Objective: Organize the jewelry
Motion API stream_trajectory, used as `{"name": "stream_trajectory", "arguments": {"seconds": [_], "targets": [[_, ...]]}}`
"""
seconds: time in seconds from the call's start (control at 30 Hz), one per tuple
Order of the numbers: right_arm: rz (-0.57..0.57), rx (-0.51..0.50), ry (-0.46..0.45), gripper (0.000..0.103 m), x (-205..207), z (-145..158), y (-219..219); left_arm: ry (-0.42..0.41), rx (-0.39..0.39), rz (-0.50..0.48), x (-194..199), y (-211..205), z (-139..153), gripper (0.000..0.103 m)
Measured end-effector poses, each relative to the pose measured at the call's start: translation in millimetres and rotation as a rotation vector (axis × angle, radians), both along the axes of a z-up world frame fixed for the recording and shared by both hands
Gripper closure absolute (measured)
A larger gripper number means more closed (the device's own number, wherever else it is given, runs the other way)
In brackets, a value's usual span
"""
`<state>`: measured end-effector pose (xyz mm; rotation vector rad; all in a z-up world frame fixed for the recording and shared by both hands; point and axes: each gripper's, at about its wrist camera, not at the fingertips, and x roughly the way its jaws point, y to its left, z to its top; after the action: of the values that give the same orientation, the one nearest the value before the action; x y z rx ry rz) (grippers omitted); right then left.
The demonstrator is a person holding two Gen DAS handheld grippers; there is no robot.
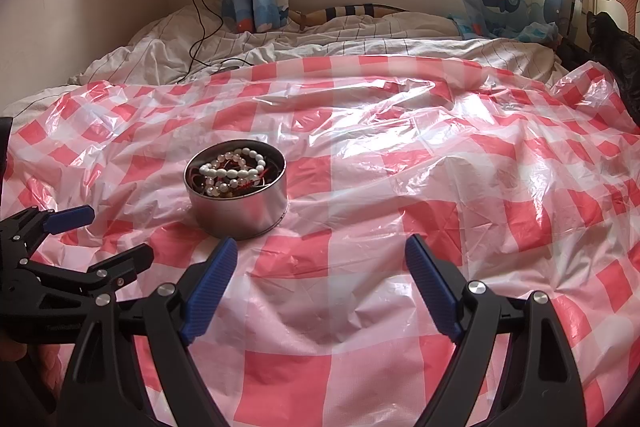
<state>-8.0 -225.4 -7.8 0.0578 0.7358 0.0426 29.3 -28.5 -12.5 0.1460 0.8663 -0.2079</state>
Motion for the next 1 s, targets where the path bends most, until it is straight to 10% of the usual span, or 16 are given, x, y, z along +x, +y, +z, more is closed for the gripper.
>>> {"name": "stream_trajectory", "arguments": {"seconds": [1.0], "targets": [[0.0,-0.006,0.005,0.018,-0.3,-1.6,-1.1,0.013,0.006,0.012,5.0,4.0,-1.2,0.007]]}}
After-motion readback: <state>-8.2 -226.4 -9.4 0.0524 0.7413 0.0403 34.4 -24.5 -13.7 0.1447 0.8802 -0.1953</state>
